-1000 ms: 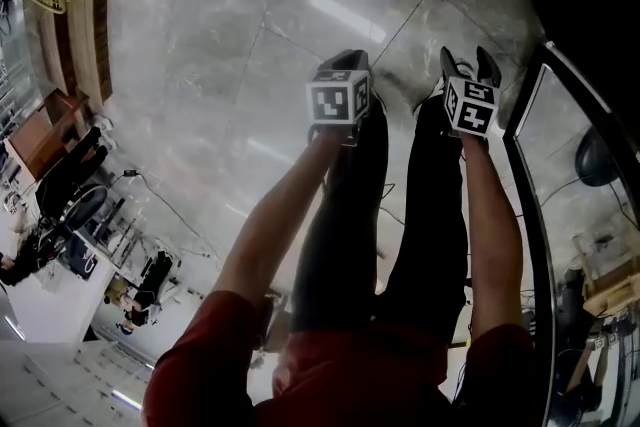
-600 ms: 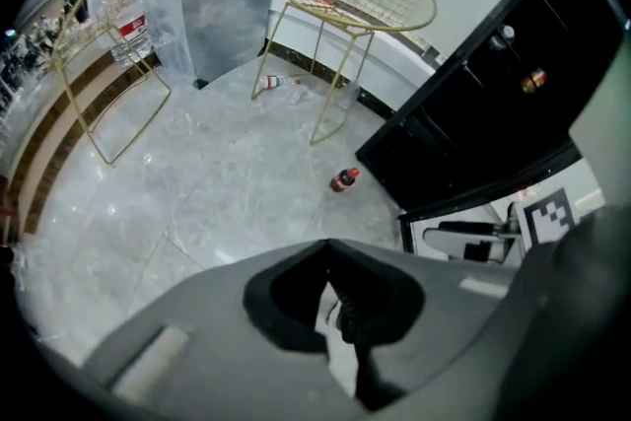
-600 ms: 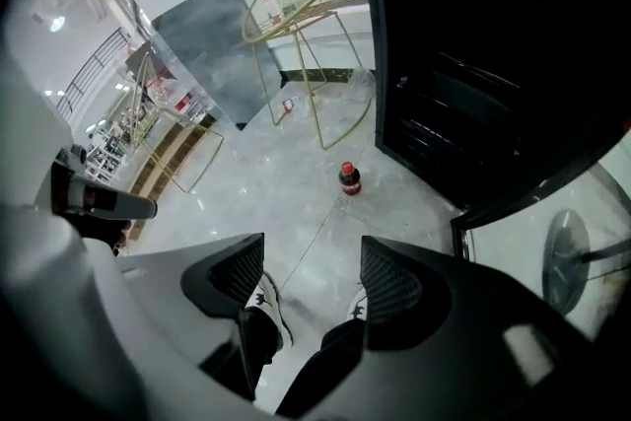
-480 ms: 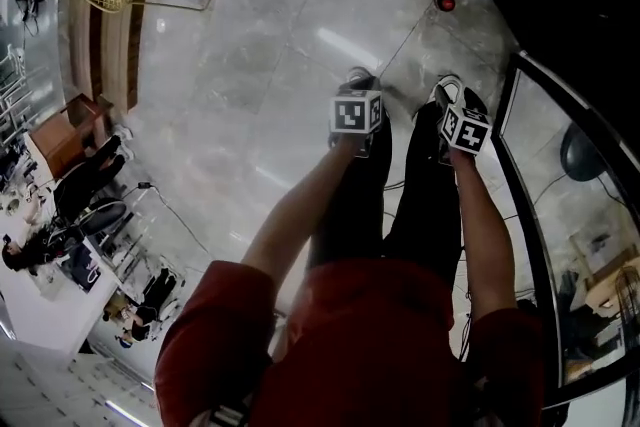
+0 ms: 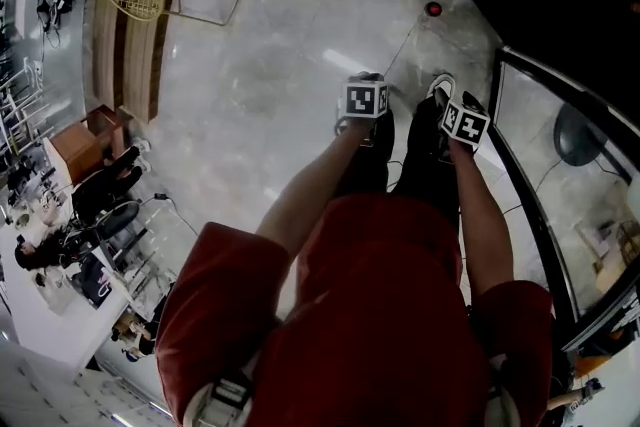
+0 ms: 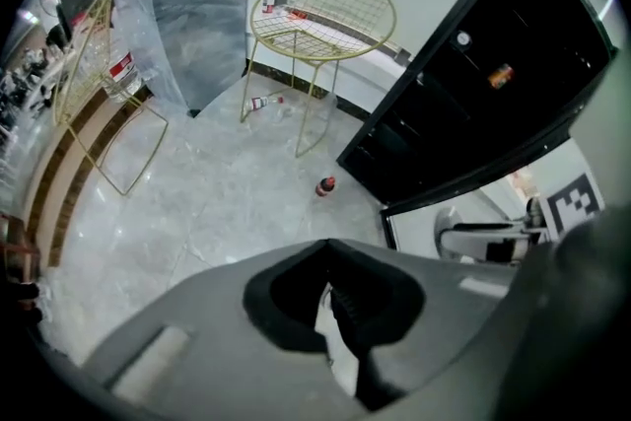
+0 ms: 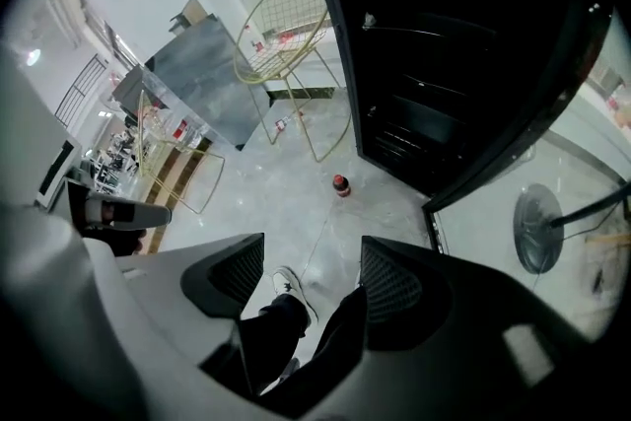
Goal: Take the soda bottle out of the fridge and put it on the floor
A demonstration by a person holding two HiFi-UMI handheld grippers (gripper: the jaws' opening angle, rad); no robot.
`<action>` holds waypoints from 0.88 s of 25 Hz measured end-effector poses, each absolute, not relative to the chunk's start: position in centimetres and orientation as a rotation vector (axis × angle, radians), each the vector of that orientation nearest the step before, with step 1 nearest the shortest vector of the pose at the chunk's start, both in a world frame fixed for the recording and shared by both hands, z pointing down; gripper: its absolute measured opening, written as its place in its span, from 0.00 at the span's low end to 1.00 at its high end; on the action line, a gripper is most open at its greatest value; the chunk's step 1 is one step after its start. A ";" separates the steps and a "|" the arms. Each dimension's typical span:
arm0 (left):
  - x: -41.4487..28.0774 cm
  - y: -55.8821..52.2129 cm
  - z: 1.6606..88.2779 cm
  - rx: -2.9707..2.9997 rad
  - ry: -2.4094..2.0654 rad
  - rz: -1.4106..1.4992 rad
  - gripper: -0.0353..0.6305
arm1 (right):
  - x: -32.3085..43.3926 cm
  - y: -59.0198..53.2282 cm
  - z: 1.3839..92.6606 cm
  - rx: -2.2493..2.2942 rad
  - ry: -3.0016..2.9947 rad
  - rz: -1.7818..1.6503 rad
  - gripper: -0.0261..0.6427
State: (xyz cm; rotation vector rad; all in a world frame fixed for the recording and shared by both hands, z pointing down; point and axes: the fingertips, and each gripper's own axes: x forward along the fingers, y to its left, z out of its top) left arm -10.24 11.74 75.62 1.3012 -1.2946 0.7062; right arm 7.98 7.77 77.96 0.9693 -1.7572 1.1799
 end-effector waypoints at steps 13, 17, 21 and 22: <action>-2.2 8.3 70.0 1.473 -1.242 0.871 0.05 | 17.7 8.4 72.9 1.156 -1.721 1.242 0.50; 1.1 4.6 67.7 1.592 -1.215 0.941 0.05 | 21.2 5.7 72.2 1.287 -1.724 1.332 0.50; 4.7 3.7 65.9 1.656 -1.190 0.992 0.05 | 24.7 5.2 71.0 1.328 -1.705 1.359 0.50; 5.3 3.6 65.9 1.663 -1.180 1.000 0.05 | 25.2 5.0 70.9 1.332 -1.701 1.355 0.50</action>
